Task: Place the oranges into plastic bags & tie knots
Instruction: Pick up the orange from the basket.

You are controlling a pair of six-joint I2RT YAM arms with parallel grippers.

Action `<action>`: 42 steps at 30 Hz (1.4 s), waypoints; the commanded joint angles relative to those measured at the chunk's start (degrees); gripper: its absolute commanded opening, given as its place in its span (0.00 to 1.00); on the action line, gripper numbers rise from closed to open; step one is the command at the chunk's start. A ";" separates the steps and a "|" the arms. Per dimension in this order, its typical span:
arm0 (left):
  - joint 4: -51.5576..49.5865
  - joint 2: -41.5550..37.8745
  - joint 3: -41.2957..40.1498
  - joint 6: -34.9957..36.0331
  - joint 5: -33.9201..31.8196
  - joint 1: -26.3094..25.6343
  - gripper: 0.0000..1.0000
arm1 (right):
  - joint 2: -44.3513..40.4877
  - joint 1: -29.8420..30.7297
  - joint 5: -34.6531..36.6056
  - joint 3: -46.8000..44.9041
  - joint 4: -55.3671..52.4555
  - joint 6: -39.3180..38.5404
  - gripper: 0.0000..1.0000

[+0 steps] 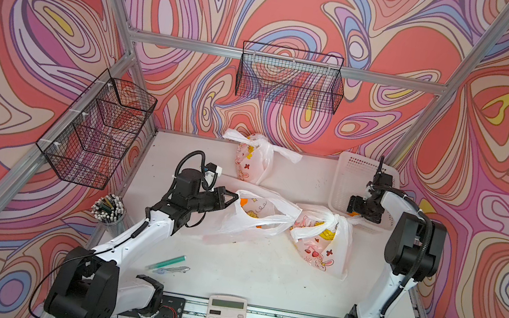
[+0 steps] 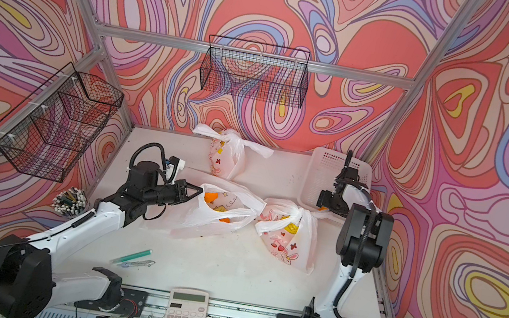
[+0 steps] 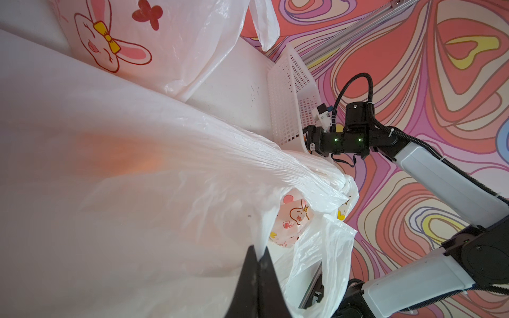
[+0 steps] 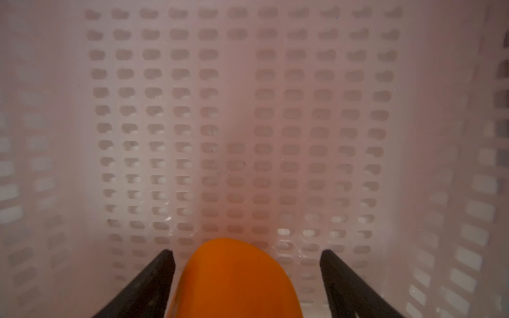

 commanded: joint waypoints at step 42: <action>0.77 -0.56 2.76 0.92 1.66 0.40 0.00 | -25.96 -8.74 -22.79 -6.22 4.91 4.01 0.46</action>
